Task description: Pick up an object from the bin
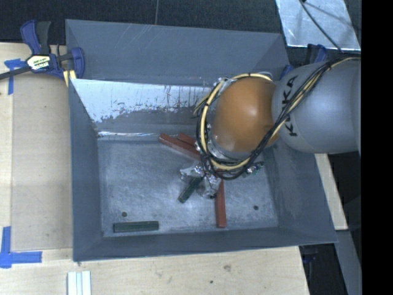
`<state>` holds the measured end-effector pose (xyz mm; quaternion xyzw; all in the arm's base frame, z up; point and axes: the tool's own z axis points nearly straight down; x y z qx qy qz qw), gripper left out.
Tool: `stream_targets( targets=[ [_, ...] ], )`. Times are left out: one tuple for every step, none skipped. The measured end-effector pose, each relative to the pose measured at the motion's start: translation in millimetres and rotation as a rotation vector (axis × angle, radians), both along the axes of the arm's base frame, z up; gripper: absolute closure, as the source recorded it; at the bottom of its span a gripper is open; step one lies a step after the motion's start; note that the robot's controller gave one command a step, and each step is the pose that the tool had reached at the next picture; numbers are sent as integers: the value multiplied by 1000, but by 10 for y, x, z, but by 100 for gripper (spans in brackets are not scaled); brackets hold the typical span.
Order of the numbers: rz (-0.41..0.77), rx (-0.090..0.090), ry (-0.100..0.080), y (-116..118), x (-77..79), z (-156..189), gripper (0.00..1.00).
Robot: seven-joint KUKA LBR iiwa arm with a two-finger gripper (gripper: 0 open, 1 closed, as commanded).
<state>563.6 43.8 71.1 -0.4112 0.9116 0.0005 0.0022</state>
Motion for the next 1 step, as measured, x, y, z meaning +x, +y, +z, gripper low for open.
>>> stream_targets(
  targets=[
    [285,-3,-7,-17,69,1561,100]
  ],
)
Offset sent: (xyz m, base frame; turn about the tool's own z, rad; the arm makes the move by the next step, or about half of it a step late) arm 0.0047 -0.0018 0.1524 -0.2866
